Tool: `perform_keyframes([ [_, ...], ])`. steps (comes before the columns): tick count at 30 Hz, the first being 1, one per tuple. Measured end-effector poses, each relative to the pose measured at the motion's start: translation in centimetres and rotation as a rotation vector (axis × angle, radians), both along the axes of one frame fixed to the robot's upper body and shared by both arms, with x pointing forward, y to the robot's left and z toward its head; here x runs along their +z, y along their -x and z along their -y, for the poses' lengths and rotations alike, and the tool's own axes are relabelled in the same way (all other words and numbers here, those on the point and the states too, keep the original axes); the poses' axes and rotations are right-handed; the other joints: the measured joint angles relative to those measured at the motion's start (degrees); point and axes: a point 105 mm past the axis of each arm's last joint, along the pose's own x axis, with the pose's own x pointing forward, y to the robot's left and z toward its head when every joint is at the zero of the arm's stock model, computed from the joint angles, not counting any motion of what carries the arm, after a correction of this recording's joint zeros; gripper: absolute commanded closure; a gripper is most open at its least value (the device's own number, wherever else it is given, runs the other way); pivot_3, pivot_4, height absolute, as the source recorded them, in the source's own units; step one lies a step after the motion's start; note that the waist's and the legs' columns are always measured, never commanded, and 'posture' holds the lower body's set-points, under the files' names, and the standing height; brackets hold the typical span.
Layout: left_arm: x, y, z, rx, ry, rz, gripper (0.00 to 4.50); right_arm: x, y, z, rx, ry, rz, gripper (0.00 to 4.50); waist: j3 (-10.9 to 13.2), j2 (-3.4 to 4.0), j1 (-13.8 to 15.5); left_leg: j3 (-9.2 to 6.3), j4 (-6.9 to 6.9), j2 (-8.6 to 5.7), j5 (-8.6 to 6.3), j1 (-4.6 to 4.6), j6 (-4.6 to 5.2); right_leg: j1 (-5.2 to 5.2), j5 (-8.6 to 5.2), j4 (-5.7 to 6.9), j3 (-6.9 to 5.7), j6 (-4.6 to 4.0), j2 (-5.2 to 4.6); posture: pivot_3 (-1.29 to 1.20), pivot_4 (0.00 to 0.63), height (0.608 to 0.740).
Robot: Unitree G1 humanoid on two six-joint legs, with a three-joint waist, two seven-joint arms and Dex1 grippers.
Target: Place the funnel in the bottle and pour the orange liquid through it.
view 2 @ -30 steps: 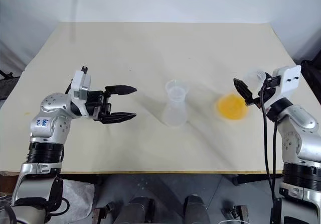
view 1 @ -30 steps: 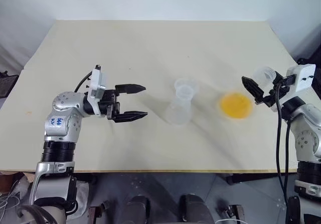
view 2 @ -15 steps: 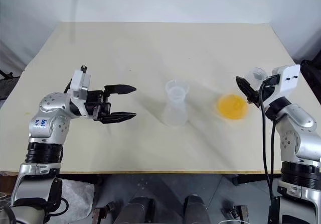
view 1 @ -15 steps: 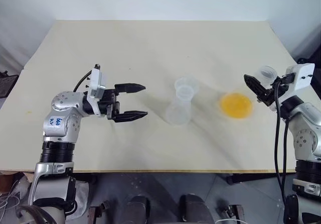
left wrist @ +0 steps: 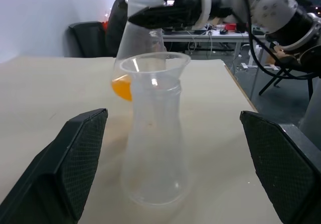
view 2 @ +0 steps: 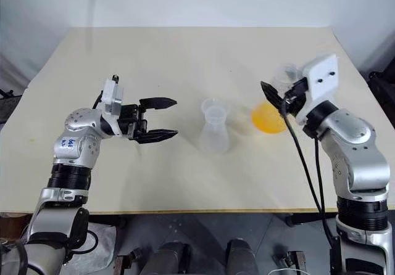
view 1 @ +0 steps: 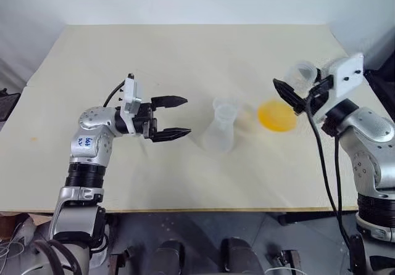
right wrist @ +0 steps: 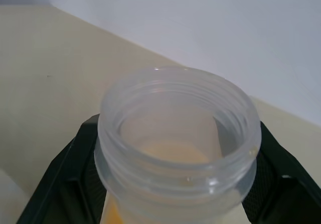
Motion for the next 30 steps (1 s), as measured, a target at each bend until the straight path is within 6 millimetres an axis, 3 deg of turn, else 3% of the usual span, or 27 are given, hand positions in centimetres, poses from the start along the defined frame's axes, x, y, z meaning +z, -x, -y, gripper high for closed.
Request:
perform_keyframes([
  [8, -0.9, -0.4, 0.4, -0.018, -0.021, -0.013, 0.00, 2.4, 0.9, -3.9, 0.051, 0.224, 0.152, 1.66, 0.00, 0.00, 0.06, -0.02, 0.01, -0.04, 0.00, -0.04, 0.00, -0.01, 0.00, -0.01, 0.00, 0.00, -0.01, 0.00, 0.150, 0.740],
  [15, -0.3, -0.5, 0.6, -0.027, -0.027, 0.017, 0.00, 0.4, 1.5, -6.8, 0.103, 0.524, 0.216, 1.66, 0.00, 0.00, -0.03, -0.03, 0.00, -0.05, 0.00, -0.05, 0.00, -0.03, 0.00, 0.00, 0.00, 0.00, -0.01, 0.00, 0.150, 0.740],
  [22, 0.2, -0.3, 0.6, -0.034, -0.032, 0.063, 0.00, 0.0, 1.3, -7.7, 0.088, 0.660, 0.288, 1.66, 0.00, 0.00, -0.05, -0.03, 0.00, -0.04, 0.00, -0.05, 0.00, -0.04, 0.00, 0.00, -0.01, 0.00, 0.00, 0.00, 0.150, 0.740],
  [30, -0.2, -0.2, -0.6, -0.026, -0.080, 0.091, 0.00, 1.6, 0.6, -7.7, 0.043, 0.743, 0.366, 1.66, 0.00, 0.00, -0.47, -0.03, -0.01, -0.03, 0.00, -0.05, 0.00, -0.06, 0.00, 0.00, -0.02, 0.00, 0.01, 0.00, 0.150, 0.740],
])
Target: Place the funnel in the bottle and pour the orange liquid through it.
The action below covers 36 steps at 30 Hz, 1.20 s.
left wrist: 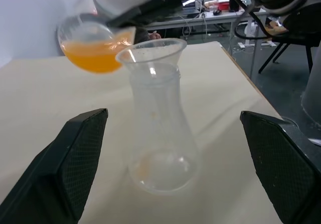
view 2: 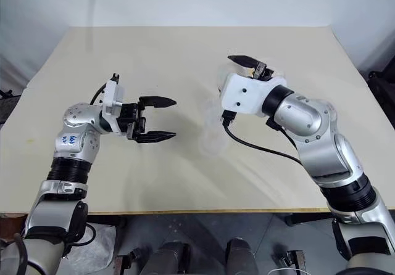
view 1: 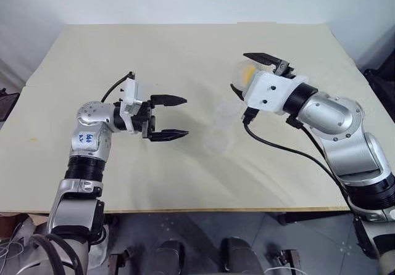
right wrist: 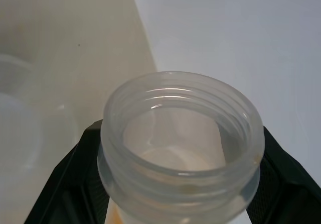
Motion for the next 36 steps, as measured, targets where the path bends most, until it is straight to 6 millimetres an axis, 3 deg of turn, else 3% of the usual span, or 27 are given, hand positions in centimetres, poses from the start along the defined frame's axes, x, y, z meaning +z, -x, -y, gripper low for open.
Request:
perform_keyframes([
  [12, -0.7, -0.3, -0.1, 0.003, 0.010, -0.012, 0.00, -0.5, -0.5, -0.6, 0.016, 0.170, 0.096, 1.66, 0.00, 0.00, -0.78, -0.02, -0.01, -0.02, 0.00, -0.02, 0.00, -0.01, 0.00, 0.01, -0.02, 0.00, 0.00, 0.00, 0.150, 0.740],
  [36, -0.6, -0.2, 0.2, -0.014, 0.013, -0.004, 0.00, -1.6, -1.3, -0.9, -0.008, 0.329, 0.202, 1.66, 0.00, 0.00, -0.85, -0.02, -0.01, -0.01, 0.00, -0.01, 0.00, -0.02, 0.00, 0.03, -0.02, 0.00, -0.01, 0.00, 0.150, 0.740],
])
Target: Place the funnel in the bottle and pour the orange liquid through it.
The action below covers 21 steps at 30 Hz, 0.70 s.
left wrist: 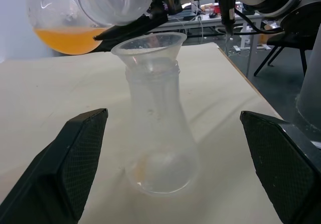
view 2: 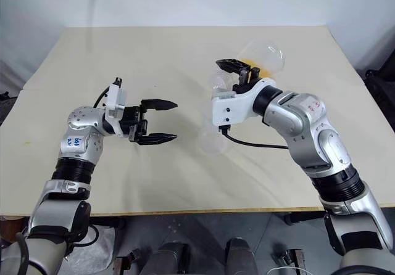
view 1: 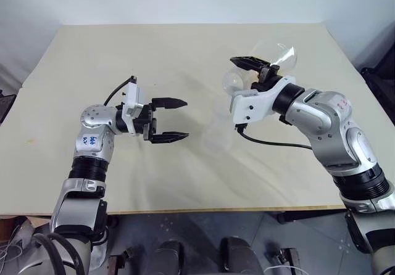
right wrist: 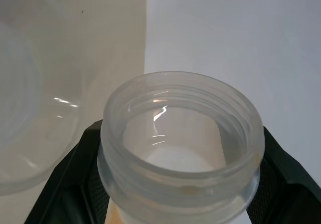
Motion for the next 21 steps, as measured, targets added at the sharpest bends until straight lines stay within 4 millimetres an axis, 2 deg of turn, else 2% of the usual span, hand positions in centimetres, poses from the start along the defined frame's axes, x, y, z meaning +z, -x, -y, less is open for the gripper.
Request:
perform_keyframes([
  [12, -0.06, -0.03, 0.02, 0.000, 0.001, -0.013, 0.00, -0.46, -0.24, -0.02, 0.007, 0.074, 0.043, 1.66, 0.00, 0.00, -0.03, 0.00, 0.00, 0.00, 0.00, 0.00, 0.00, 0.00, 0.00, 0.00, 0.00, 0.00, 0.01, 0.00, 0.150, 0.740],
  [21, -0.17, 0.00, 0.35, -0.008, 0.006, -0.017, 0.00, 0.46, 0.09, -0.60, 0.037, 0.100, 0.098, 1.66, 0.00, 0.00, -0.04, 0.00, 0.00, 0.01, 0.00, 0.00, 0.00, 0.00, 0.00, 0.00, -0.01, 0.00, 0.01, 0.00, 0.150, 0.740],
])
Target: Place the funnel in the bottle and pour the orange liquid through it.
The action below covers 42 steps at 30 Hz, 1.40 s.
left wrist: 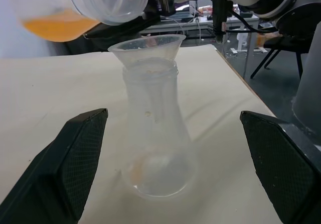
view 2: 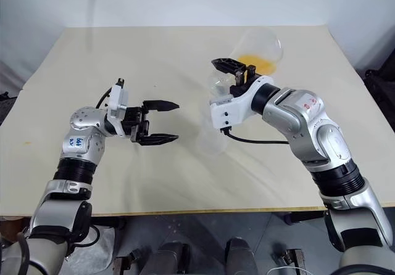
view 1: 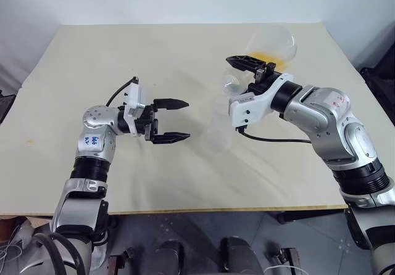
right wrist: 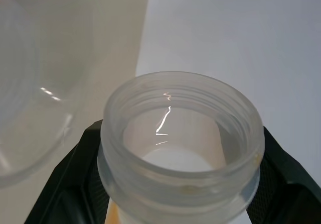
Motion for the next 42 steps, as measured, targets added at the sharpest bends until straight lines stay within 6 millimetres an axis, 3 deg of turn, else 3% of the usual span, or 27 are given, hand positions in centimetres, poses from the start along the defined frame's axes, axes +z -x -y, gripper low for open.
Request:
perform_keyframes([
  [42, -0.09, -0.04, 0.18, -0.004, 0.005, -0.003, 0.00, 0.01, -0.24, 0.16, 0.027, 0.142, 0.116, 1.66, 0.00, 0.00, -0.06, 0.00, 0.00, 0.00, 0.00, 0.00, 0.00, 0.00, 0.00, 0.01, 0.00, 0.00, 0.01, 0.00, 0.150, 0.740],
])
